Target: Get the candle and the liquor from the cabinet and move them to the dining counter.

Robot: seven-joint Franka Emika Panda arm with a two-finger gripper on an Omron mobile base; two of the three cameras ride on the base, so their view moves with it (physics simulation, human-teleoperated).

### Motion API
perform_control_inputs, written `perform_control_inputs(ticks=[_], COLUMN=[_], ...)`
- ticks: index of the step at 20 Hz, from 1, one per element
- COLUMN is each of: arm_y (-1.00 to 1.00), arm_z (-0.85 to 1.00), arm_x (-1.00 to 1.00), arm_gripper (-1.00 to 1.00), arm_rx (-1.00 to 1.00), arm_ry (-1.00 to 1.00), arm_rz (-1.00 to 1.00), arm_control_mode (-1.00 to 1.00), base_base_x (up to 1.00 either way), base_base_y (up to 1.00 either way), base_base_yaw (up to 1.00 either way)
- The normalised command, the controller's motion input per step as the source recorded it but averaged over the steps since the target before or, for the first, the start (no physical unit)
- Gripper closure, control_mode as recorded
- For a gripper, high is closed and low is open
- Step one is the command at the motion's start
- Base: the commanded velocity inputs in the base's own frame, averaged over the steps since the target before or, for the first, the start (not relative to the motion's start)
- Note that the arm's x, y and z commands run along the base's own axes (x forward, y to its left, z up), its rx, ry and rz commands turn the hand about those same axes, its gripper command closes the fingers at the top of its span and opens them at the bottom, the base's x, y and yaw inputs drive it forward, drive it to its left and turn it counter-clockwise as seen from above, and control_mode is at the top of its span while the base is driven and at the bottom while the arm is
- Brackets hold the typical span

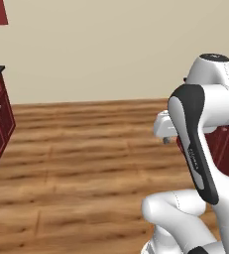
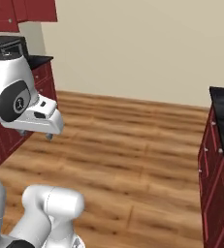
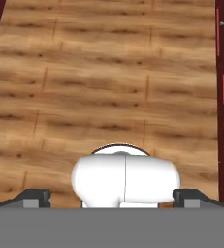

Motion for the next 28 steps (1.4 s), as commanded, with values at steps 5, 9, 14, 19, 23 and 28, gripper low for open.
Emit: perform_control_inputs(ticks=[5,9,14,19,23,28], arm_y=[0.0,0.0,0.0,0.0,0.0,0.0], arm_z=[0.0,0.0,0.0,0.0,0.0,0.0], arm_x=[0.0,0.0,0.0,0.0,0.0,0.0], arm_gripper=[-1.0,-1.0,-1.0,-1.0,-1.0,-1.0], arm_rx=[0.0,0.0,0.0,0.0,0.0,0.0], arm_ry=[0.0,0.0,0.0,0.0,0.0,0.0], arm_rz=[0.0,0.0,0.0,0.0,0.0,0.0], arm_control_mode=[1.0,1.0,1.0,1.0,1.0,1.0], base_base_x=[1.0,1.0,1.0,1.0,1.0,1.0], base_base_y=[-0.02,0.0,0.0,0.0,0.0,0.05], base_base_yaw=[0.08,0.13,0.18,0.2,0.23,0.25])
